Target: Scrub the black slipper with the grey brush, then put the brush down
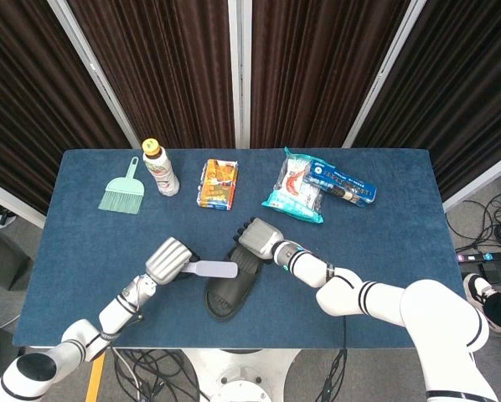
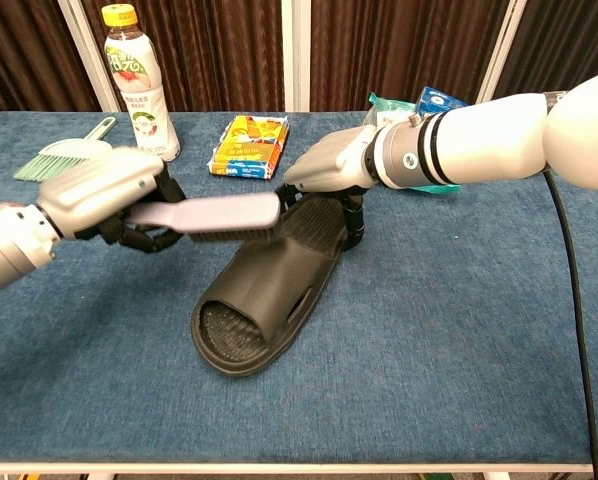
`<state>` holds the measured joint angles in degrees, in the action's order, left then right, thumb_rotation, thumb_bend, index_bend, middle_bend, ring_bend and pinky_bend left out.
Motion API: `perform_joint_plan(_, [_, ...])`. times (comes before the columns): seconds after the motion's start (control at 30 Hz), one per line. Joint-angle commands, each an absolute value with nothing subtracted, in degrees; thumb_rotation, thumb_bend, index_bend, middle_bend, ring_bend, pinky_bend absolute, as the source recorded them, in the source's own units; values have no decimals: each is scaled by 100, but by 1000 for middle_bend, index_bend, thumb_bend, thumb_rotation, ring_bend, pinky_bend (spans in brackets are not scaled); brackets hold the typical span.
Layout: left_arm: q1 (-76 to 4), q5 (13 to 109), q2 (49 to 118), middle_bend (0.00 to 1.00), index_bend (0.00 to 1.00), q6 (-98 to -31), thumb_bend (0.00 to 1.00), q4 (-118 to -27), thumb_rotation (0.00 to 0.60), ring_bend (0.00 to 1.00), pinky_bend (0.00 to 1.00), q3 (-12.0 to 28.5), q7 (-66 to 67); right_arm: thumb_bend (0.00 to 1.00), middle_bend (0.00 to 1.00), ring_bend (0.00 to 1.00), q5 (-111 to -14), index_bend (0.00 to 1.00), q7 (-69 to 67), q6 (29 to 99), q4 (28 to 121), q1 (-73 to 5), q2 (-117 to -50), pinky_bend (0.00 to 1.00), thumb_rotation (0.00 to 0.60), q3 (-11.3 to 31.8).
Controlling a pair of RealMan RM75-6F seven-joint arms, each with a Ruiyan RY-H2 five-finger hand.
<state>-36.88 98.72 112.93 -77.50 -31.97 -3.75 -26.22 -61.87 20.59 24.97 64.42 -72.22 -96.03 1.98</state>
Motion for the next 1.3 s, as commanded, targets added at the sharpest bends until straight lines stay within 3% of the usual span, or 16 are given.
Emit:
perform_joint_plan(0.03, [-3638,10006,11477,1000,1000,-7709,552,-2905,600,1000,1000,-594,-2566,214,406,191,-6175,523,2063,2493,6428,-7227,-9614,220,600,196])
perform_joint_plan(0.4, [-3576,10408,11212,1000,1000,-7964,553,-3326,600,1000,1000,-1061,-2474,214,406,191,-6157,522,2033,2486,6392,-7234,-9649,220,600,198])
perform_joint_plan(0.57, [-3511,10256,11024,1000,1000,-8319,554,-3771,600,1000,1000,-827,-2470,214,406,191,-6176,523,2033,2491,6405,-7231,-9644,220,600,186])
perform_joint_plan(0.77, [-3678,9755,11061,1000,1000,-7865,553,-3815,600,1000,1000,-348,-2676,214,406,191,-6161,522,2058,2511,6439,-7222,-9619,220,600,166])
perform_joint_plan(0.87, [-3810,9676,11195,1000,1000,-7513,554,-3557,600,1000,1000,-301,-2609,213,407,191,-6132,523,2070,2500,6433,-7232,-9617,220,600,166])
perform_joint_plan(1.07, [-3821,9794,11403,1000,1000,-7204,554,-3158,600,1000,1000,-545,-2584,214,407,191,-6109,523,2086,2499,6436,-7242,-9617,220,600,160])
perform_joint_plan(1.3, [-3658,10104,11278,1000,1000,-7486,553,-3260,600,1000,1000,-914,-2564,213,406,191,-6114,522,2060,2502,6393,-7238,-9640,220,600,165])
